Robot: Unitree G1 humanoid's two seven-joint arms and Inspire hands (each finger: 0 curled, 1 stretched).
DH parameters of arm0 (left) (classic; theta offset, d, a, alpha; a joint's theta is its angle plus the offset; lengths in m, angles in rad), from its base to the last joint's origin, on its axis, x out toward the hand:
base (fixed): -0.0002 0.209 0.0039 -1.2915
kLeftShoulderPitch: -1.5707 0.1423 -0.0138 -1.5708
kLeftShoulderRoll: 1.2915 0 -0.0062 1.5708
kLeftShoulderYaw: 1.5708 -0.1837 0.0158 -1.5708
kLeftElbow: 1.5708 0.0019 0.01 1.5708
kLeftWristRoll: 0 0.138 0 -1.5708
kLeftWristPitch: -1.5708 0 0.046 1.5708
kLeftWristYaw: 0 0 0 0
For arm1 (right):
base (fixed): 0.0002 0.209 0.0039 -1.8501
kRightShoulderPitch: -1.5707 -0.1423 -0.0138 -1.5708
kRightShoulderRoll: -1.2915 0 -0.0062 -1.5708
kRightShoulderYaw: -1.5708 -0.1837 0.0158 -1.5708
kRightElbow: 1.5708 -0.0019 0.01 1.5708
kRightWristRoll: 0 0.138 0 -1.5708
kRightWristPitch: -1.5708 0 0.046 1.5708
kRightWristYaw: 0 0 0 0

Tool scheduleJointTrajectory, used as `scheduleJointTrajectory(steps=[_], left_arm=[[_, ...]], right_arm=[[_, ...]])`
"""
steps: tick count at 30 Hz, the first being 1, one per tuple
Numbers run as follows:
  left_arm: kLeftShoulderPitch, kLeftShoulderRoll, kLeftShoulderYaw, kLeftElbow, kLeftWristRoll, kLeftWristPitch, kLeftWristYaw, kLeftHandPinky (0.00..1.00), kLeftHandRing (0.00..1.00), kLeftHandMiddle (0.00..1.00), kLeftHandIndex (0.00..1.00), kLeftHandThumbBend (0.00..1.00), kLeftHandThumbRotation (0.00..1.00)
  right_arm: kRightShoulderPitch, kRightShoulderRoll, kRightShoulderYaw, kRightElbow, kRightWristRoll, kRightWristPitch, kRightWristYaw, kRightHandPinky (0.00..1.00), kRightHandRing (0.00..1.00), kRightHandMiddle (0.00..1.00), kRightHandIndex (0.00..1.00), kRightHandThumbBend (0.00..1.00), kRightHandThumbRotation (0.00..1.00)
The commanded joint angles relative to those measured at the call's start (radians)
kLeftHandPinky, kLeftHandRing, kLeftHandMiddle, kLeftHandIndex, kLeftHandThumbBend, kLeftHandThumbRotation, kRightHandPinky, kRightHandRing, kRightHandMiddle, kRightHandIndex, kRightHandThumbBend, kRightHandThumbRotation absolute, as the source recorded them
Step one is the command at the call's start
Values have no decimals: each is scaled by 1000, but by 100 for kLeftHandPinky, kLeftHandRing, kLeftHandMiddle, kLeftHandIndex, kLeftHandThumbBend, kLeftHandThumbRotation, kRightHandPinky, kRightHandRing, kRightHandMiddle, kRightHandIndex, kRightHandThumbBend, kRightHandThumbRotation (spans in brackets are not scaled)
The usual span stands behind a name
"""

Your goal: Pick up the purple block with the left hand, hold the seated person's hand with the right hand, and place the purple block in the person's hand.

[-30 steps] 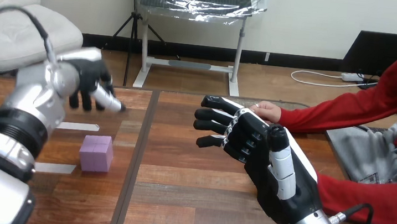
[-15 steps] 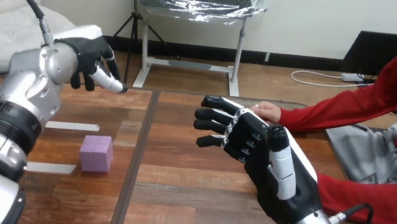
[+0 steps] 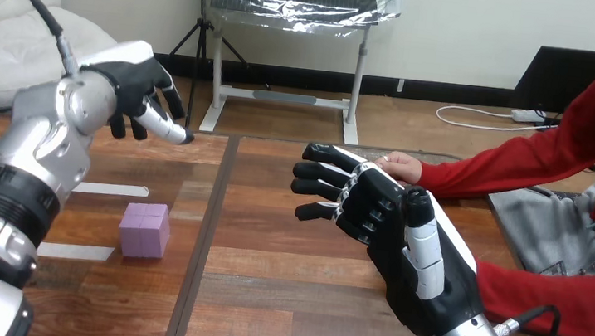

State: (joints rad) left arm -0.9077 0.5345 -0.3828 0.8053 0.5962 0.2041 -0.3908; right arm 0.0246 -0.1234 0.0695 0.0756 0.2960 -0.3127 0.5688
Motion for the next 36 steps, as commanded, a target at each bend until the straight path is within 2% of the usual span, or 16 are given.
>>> scheduleJointTrajectory(steps=[1,8,11,13,15,19,25,29,36], left_arm=[[-28,13,17,-47,-2,10,3,41,60,68,71,60,25],[-36,10,15,-26,-6,3,4,52,75,81,80,68,33],[-32,10,15,-12,-11,-23,14,62,83,87,85,72,40],[-27,11,12,5,-12,-58,30,64,84,88,86,73,41],[-26,11,10,14,-13,-74,37,71,89,91,89,76,46],[-20,19,-27,57,24,-155,81,75,92,93,90,80,53],[-24,21,-61,120,66,-226,124,82,94,94,91,86,60],[-29,13,-68,163,80,-251,143,83,93,93,91,91,61],[-52,5,-106,231,126,-263,153,86,93,93,91,98,60]], right_arm=[[-54,-3,-15,-28,10,0,-1,71,79,80,81,81,100],[-56,-3,-15,-29,8,3,-3,70,79,80,81,81,100],[-58,-3,-16,-30,11,7,-2,70,79,80,81,81,100],[-58,-3,-16,-30,8,6,-3,70,79,80,81,81,100],[-59,-3,-16,-29,7,6,-4,70,79,80,81,81,100],[-58,-2,-16,-31,6,11,-6,69,79,80,81,82,100],[-58,-1,-15,-29,4,8,-6,68,78,79,80,83,100],[-57,-2,-14,-29,6,7,-2,68,78,79,80,83,100],[-53,-4,-16,-28,6,1,0,68,79,79,81,82,100]])
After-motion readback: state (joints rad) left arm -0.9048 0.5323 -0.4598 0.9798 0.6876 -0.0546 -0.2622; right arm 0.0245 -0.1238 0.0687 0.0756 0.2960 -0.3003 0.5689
